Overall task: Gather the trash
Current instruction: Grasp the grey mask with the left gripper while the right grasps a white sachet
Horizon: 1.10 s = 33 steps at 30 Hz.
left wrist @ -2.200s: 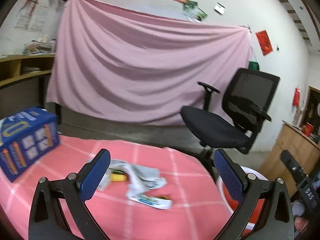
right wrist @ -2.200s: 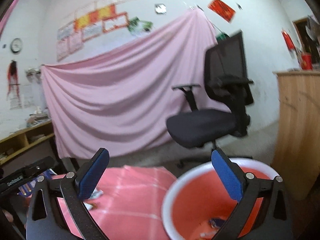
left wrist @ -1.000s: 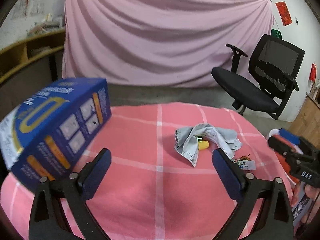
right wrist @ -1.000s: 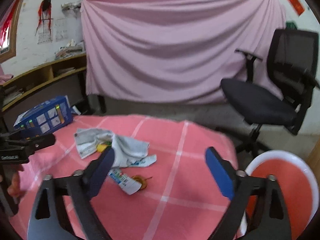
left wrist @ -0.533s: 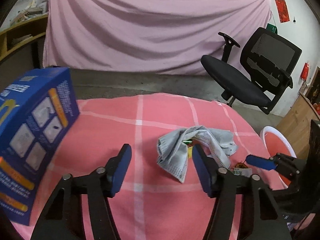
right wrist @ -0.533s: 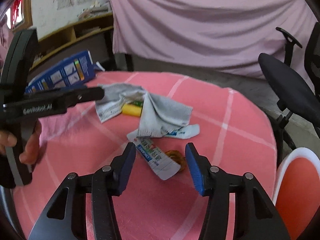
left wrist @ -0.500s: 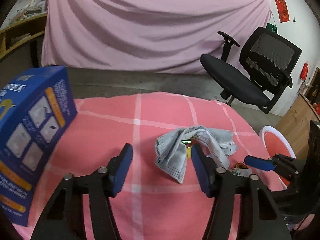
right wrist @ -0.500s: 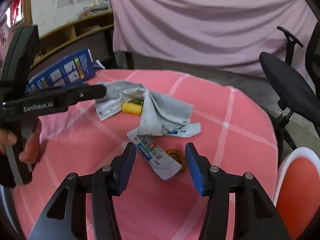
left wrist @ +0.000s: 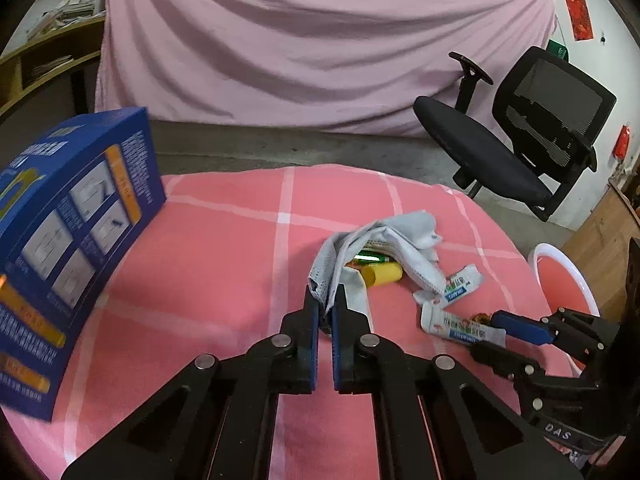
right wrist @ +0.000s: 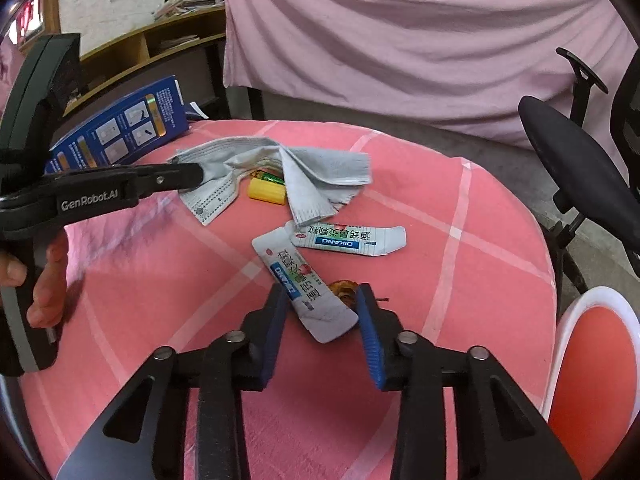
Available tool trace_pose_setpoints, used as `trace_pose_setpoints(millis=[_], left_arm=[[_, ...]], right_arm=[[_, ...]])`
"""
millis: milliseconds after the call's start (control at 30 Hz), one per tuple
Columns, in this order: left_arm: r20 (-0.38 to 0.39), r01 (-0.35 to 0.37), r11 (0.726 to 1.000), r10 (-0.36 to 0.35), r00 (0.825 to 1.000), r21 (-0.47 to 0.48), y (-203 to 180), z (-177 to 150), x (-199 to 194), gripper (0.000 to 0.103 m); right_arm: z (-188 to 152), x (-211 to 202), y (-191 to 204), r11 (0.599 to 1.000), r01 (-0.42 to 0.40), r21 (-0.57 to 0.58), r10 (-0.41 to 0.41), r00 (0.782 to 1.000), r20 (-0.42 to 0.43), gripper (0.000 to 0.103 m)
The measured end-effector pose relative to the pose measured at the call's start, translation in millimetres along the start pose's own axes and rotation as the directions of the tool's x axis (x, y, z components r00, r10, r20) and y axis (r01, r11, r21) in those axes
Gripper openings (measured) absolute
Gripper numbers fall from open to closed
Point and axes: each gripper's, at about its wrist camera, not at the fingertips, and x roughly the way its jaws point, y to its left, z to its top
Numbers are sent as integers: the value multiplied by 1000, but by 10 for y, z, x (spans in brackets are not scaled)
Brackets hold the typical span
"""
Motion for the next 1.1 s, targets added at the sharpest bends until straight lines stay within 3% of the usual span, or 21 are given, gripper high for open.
trace_pose_setpoints(millis=[100,167,233,567,633,667,733,800,867,1100], left_arm=[[10,-5,1000,5,1000,-15,-13,-74,-107,3],[10,-8,1000,8,1000,-26,-21,-146,-185,3],[2,-3,999,3,1000,-36,-42,-226,-250,2],[-47,26,999,-28,999,-47,-101,-416,-550,2],[-67,25,999,-27,997,-25,-130,-432,-545,2],[-70,21,1000,-23,997,-18,-140,-433,-544,3],[-80,26,1000,-27,996,-13,-143,-419,-519,8],[-82,32,999,-33,996,-20,-133,-393,-504,30],[-56,33,999,-34,998,-23,-125,-372,-525,44],[-34,26,1000,-26,999,-7,-100,-297,-444,44]], right_arm=[[-5,-14,25,1000,-9,-11,9,1000,-1,27],[-14,-31,37,1000,-11,-14,11,1000,0,15],[-26,-46,37,1000,-28,-11,28,1000,0,12],[-88,-120,40,998,-66,9,66,998,2,11],[-86,-115,27,997,-71,20,71,997,1,12],[-86,-107,19,997,-71,26,71,997,-2,18],[-83,-96,-6,997,-72,39,72,997,-3,34],[-81,-105,-6,996,-75,43,75,997,5,35],[-72,-96,-4,996,-75,40,75,997,4,36],[-11,-20,59,997,-77,16,77,997,-1,36]])
